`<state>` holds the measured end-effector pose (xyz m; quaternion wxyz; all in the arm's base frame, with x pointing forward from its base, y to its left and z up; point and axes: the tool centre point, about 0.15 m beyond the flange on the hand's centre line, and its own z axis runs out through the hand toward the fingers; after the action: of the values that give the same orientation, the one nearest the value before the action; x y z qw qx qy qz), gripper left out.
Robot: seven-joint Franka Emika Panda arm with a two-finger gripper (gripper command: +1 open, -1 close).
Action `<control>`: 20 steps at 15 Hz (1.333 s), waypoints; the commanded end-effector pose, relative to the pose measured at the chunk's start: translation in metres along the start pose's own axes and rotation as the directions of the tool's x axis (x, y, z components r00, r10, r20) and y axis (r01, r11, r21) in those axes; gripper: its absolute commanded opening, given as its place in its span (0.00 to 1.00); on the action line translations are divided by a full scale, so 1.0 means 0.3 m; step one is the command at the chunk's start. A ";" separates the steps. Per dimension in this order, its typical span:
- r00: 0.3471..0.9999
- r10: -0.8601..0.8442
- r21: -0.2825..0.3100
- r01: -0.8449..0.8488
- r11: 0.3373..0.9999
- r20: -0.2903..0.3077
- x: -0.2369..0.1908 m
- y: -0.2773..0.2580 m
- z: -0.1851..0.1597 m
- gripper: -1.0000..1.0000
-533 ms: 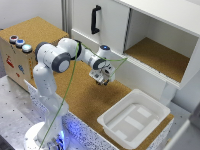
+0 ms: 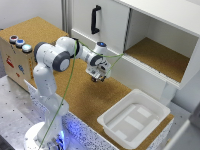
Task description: Slide left purple red block
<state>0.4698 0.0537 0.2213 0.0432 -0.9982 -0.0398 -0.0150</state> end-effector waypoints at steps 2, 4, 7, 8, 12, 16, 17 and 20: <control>0.992 -0.042 0.154 0.022 0.988 0.122 0.064 -0.141 0.015 0.00; 0.986 -0.104 0.165 0.083 0.983 0.127 0.062 -0.197 0.025 0.00; 0.976 -0.177 0.188 0.152 0.970 0.126 0.059 -0.267 0.032 0.00; 0.973 -0.193 0.196 0.166 0.966 0.127 0.057 -0.279 0.035 0.00; 0.955 -0.282 0.190 0.260 0.947 0.097 0.045 -0.335 0.030 0.00; 0.965 -0.252 0.163 0.238 0.958 0.076 0.022 -0.295 0.008 0.00; 0.970 -0.239 0.111 0.233 0.966 0.044 0.018 -0.266 -0.025 0.00; 0.972 -0.223 0.036 0.226 0.973 -0.071 0.004 -0.188 -0.208 0.00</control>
<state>0.4698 0.1396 0.2292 0.1028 -0.9822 -0.1572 0.0053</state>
